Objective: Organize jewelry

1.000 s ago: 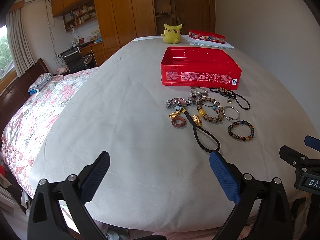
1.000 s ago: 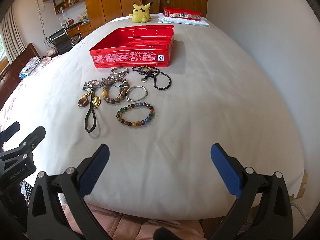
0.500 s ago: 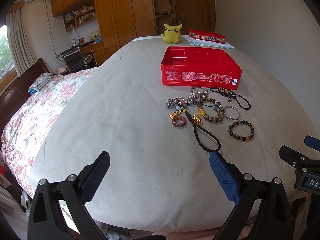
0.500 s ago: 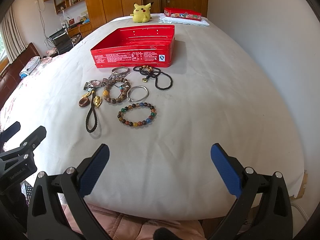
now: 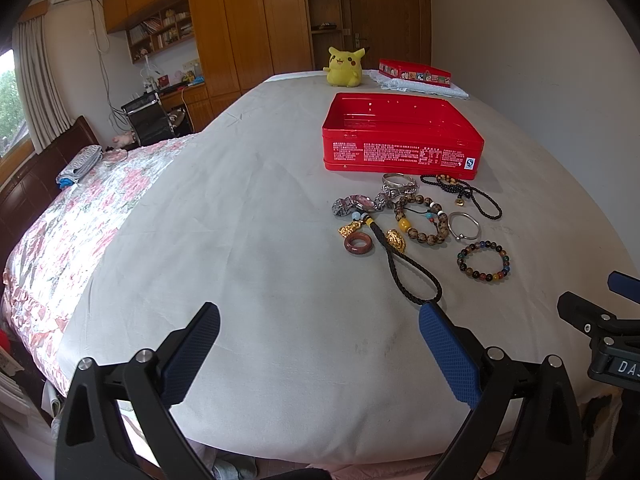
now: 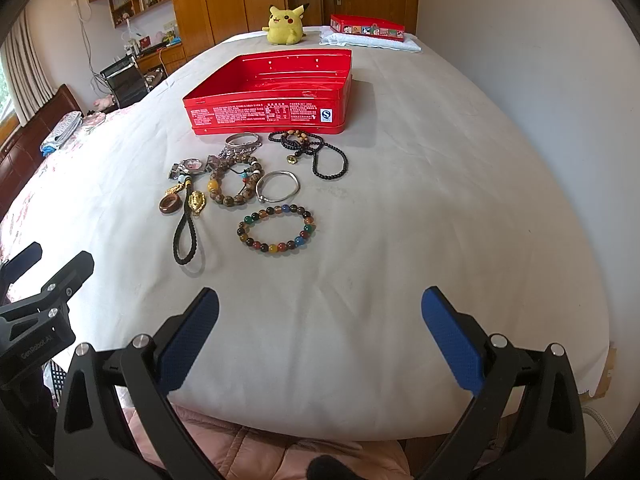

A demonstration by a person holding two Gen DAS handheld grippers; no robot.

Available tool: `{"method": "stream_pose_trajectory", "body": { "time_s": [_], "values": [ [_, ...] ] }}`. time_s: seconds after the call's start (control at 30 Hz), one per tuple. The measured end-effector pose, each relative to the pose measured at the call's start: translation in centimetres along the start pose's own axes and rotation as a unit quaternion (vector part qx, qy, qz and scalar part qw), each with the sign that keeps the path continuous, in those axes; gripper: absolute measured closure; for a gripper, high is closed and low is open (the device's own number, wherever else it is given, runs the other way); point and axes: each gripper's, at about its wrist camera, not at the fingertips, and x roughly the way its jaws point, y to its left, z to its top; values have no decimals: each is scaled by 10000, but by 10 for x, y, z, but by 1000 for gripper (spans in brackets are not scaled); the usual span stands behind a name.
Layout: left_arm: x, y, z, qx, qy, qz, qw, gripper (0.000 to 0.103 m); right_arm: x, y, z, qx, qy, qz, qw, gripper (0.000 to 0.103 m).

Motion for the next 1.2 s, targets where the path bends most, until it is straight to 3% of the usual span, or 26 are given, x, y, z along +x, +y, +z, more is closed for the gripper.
{"method": "stream_pose_trajectory", "body": {
  "time_s": [0.37, 0.57, 0.8, 0.9, 1.03, 1.13, 1.2],
  "values": [
    [-1, 3, 1, 11, 15, -23, 10000, 4, 2, -1, 3, -6, 28, 162, 9999, 3],
    [7, 17, 1, -123, 104, -450, 9989, 4, 10, -2, 6, -40, 309, 717, 9969, 3],
    [44, 29, 13, -177, 655, -458, 9966, 4, 25, -10, 27, -130, 511, 825, 9952, 3],
    [65, 29, 25, -160, 1070, -874, 9903, 5, 46, -20, 38, 96, 1010, 1327, 9859, 3],
    [97, 27, 42, -302, 1602, -1100, 9805, 16, 64, -27, 54, 111, 1134, 1309, 9848, 3],
    [116, 21, 53, -318, 1860, -1154, 9752, 18, 74, -31, 62, 158, 1285, 1388, 9818, 3],
    [129, 19, 60, -398, 2084, -1158, 9703, 27, 80, -34, 65, 171, 1406, 1458, 9791, 3]
  ]
}}
